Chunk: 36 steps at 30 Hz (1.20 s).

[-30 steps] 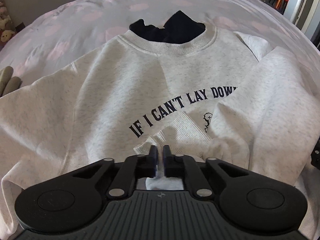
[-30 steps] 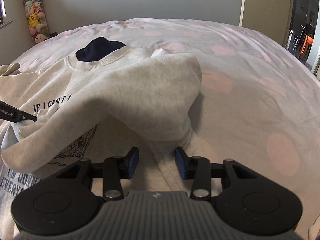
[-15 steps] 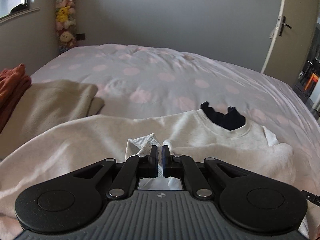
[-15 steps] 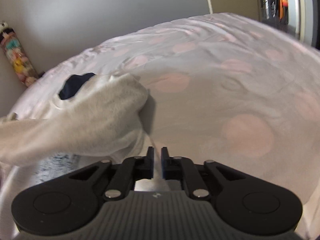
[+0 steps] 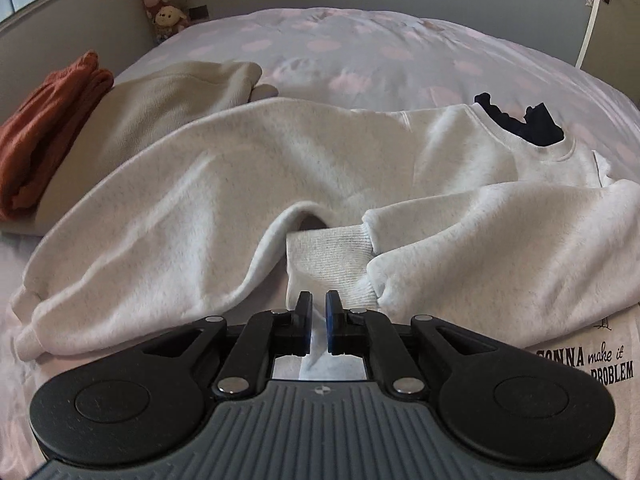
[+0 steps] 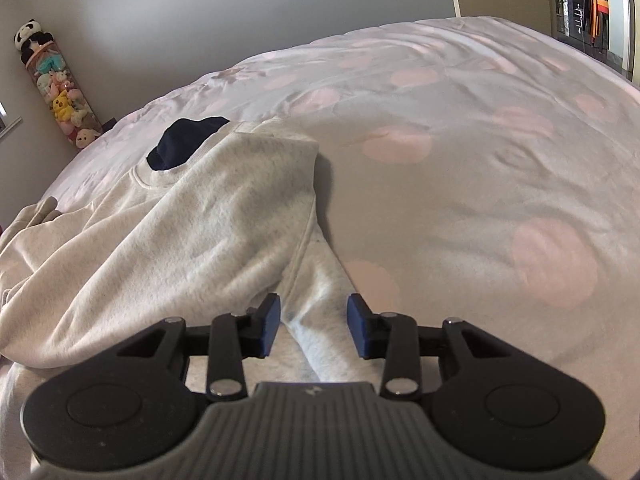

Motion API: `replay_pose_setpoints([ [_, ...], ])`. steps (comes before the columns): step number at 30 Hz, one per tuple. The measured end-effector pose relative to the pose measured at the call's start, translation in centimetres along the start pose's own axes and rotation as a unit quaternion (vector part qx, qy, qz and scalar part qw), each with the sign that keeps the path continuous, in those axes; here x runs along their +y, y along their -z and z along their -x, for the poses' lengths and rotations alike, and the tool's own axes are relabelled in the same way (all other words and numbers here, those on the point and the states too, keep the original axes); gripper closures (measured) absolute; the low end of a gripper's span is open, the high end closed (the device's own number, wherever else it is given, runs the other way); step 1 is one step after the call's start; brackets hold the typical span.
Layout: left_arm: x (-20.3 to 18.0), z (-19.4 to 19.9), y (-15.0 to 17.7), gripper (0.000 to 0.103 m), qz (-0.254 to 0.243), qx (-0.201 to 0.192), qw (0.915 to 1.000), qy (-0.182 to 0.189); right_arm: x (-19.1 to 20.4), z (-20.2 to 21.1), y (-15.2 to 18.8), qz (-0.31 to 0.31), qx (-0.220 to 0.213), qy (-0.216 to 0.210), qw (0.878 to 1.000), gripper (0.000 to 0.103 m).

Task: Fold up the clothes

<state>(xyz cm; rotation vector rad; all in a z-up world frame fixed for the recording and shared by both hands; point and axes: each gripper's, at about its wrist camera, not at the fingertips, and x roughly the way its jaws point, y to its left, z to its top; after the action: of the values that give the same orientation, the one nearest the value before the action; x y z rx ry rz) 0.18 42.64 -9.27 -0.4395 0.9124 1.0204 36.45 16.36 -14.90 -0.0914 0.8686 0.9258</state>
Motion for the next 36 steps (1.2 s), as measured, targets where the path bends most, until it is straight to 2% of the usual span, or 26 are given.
replay_pose_setpoints([
  [4,-2.1,1.6,-2.1,0.087,-0.031,-0.021,0.9992,0.014,0.2,0.2,-0.1,0.001,-0.004,0.013,1.000,0.062],
  [9,-7.9,1.3,-5.7,0.086,-0.105,-0.008,0.9895,0.099,0.7,0.3,-0.4,0.017,-0.002,0.046,0.999,0.061],
  [12,-12.3,0.6,-7.9,0.083,-0.145,0.000,0.9791,0.143,1.0,0.5,-0.5,0.032,-0.001,0.061,0.998,0.060],
  [16,-19.2,-1.4,-10.6,0.077,-0.205,0.012,0.9599,0.191,1.2,0.4,-0.4,0.050,0.006,0.073,0.996,0.052],
  [21,-27.5,-4.6,-13.2,0.076,-0.262,0.034,0.9361,0.232,0.8,-0.9,-0.1,0.043,0.019,0.072,0.996,0.051],
  [25,-32.4,-7.7,-14.3,0.076,-0.282,0.065,0.9262,0.241,0.8,-1.4,0.0,0.049,0.020,0.073,0.996,0.049],
  [30,-36.3,-10.9,-15.3,0.075,-0.285,0.098,0.9238,0.236,0.8,-1.7,0.2,0.062,0.021,0.079,0.995,0.046],
  [32,-37.3,-12.0,-15.5,0.064,-0.288,0.113,0.9240,0.224,0.8,-1.8,0.2,0.063,0.020,0.079,0.995,0.045],
  [34,-38.2,-13.2,-15.6,0.060,-0.289,0.131,0.9235,0.216,0.8,-2.0,0.2,0.062,0.020,0.077,0.995,0.045],
  [36,-38.7,-14.2,-15.6,0.072,-0.284,0.146,0.9225,0.217,0.7,-2.1,0.2,0.060,0.019,0.075,0.995,0.044],
])
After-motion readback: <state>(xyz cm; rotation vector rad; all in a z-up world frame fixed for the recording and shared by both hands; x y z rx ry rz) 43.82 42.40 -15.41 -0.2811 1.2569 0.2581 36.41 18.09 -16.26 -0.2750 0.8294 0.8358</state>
